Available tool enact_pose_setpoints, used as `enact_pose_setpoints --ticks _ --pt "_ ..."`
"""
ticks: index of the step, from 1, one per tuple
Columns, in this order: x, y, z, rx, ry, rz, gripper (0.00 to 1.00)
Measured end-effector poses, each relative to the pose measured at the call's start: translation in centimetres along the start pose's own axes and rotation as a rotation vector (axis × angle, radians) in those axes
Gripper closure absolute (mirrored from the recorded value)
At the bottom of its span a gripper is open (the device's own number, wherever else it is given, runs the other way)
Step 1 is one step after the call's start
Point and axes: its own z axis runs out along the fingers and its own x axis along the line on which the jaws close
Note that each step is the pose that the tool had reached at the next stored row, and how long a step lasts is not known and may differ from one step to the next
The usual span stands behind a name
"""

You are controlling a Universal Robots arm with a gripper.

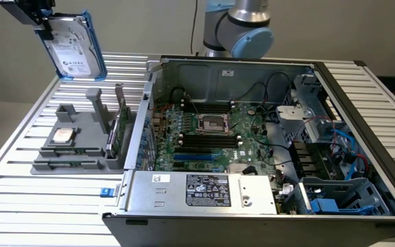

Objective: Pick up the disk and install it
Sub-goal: 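Pick up the disk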

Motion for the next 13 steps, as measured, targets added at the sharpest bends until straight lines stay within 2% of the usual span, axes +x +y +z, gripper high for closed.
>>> enact_pose_setpoints --ticks 6,13 --pt "-0.1 -2.6 -1.94 -0.0033 -0.0098 0.0 0.67" --pt "-0.1 -5.83 -3.96 -0.0109 -0.0256 0.001 0.67"
